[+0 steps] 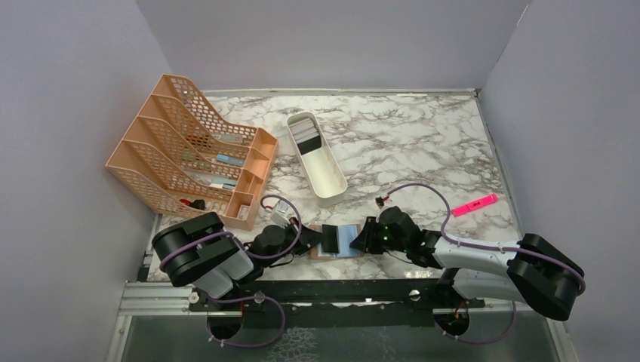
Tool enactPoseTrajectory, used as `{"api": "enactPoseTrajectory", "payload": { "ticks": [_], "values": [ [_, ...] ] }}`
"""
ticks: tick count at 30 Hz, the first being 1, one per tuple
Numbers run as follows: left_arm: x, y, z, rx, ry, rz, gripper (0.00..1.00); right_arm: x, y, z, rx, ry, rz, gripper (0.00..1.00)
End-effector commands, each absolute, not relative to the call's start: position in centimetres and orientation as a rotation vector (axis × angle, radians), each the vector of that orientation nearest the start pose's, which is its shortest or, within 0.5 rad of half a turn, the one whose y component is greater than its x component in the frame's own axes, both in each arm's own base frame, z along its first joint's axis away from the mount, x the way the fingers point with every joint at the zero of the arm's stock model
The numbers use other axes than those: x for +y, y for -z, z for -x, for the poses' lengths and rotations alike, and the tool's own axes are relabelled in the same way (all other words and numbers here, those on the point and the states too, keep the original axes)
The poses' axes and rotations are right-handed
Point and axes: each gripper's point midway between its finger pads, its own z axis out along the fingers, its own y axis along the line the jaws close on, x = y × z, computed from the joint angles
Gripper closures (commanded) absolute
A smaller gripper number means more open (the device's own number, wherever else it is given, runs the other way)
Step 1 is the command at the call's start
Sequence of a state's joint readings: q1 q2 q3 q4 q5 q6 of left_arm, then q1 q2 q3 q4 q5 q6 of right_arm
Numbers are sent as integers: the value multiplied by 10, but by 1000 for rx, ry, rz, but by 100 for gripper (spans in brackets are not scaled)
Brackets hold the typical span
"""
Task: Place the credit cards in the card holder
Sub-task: Insert the credit card into the card holder.
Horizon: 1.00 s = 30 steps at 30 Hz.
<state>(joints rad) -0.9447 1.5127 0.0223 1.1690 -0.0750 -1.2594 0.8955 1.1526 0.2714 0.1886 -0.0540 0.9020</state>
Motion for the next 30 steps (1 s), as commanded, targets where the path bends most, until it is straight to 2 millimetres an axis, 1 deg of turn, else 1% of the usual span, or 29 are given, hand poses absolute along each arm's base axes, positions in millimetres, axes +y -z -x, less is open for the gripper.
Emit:
{"api": "enactPoseTrajectory", "payload": {
  "ticks": [1, 5, 13, 18, 23, 30],
  "values": [
    [-274, -53, -159, 2097, 1418, 398, 100, 227, 1, -137, 2557, -799, 14, 76],
    [-275, -49, -158, 2119, 1417, 405, 100, 224, 1, -138, 2556, -781, 10, 75],
    [-277, -33, -153, 2193, 1400, 423, 100, 224, -12, -142, 2529, -777, 10, 71],
    [-282, -34, -154, 2193, 1406, 397, 100, 224, -16, -144, 2517, -779, 8, 70],
    [-287, -35, -155, 2193, 1418, 375, 100, 230, -18, -143, 2510, -822, 21, 70],
    [-288, -33, -153, 2205, 1415, 356, 94, 237, -19, -142, 2510, -861, 30, 70]
  ]
}}
